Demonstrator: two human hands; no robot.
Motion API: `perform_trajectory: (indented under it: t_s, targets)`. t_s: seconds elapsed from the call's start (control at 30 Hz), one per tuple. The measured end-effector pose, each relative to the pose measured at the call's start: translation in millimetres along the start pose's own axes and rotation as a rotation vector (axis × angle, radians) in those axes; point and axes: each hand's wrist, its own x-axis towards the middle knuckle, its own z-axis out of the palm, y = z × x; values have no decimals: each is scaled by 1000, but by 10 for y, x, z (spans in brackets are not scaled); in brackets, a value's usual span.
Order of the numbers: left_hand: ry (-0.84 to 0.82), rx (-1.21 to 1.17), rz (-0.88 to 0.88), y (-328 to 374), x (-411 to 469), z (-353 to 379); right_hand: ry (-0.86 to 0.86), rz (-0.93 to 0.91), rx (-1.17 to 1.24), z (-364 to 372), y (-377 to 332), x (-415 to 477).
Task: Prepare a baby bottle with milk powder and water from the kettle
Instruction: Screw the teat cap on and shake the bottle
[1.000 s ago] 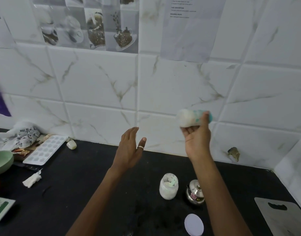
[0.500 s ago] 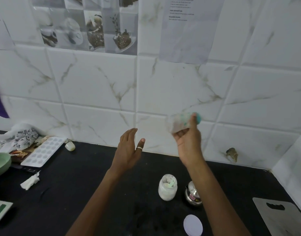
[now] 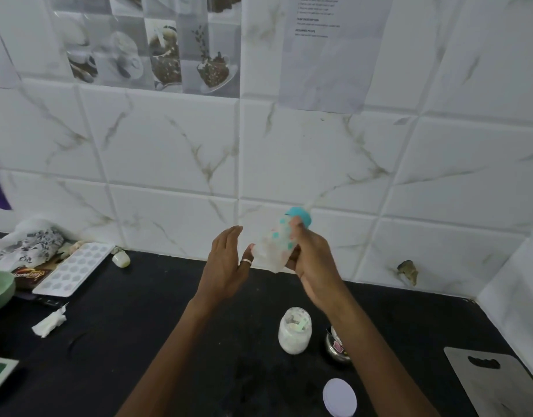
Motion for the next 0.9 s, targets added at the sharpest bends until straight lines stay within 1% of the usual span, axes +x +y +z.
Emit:
perform_trajectory:
  t_s: [0.03, 0.07, 0.13, 0.17, 0.2, 0.23, 0.27, 0.3, 0.37, 0.4, 0.43, 0.47, 0.53, 0.57, 0.6, 0.63, 0.67, 0.73, 0.77, 0.8, 0.83, 0.9]
  targets:
    - [-3, 3, 7, 14, -2, 2, -5, -18, -27, 6, 8, -7]
    - [1, 7, 8, 26, -3, 2, 29, -38, 56, -19, -25, 11]
    - [10, 11, -6, 27, -15, -4, 163, -71, 343, -119, -174, 88]
    - [9, 11, -15, 13, -22, -5, 232, -100, 441, -174, -248, 143]
    - [11, 11, -19, 0, -22, -5, 263, -124, 481, -206, -291, 179]
    - [14, 11, -21, -14, -20, -7, 258, -132, 479, -192, -291, 180]
    - [17, 10, -21, -24, -17, -5, 231, -110, 435, -140, -256, 161]
    - [15, 6, -19, -23, -11, 0, 192, -77, 305, -82, -193, 125]
    - [-1, 6, -3, -4, 0, 15, 39, -23, 0, 17, -48, 22]
    - [-6, 9, 5, 8, 2, 25, 15, -37, -67, 18, -14, 8]
    - [1, 12, 7, 19, 3, 29, 28, -64, -9, -7, -29, 24]
    - [14, 13, 2, 18, -2, 26, 62, -72, 152, -39, -84, 49]
    - [21, 14, -22, -7, -11, 16, 203, -100, 449, -151, -225, 120]
    - [22, 16, -27, -27, -15, 9, 247, -121, 513, -190, -267, 154]
    - [22, 15, -31, -51, -17, 7, 248, -132, 510, -188, -276, 154]
    - [22, 14, -31, -60, -18, 4, 236, -114, 456, -165, -238, 141]
    - [18, 11, -32, -63, -15, 7, 207, -81, 320, -126, -175, 117]
    - [4, 13, -24, -38, -4, 21, 75, -25, -11, -44, -39, 26]
    - [-1, 15, -20, -18, -1, 27, 43, -30, -93, -43, -12, 17]
    - [0, 17, -16, -7, 0, 31, 52, -56, -53, -54, -30, 30]
    - [5, 18, -13, 1, -1, 30, 84, -75, 100, -78, -84, 53]
    - [8, 19, -14, -13, -10, 18, 226, -107, 415, -155, -218, 125]
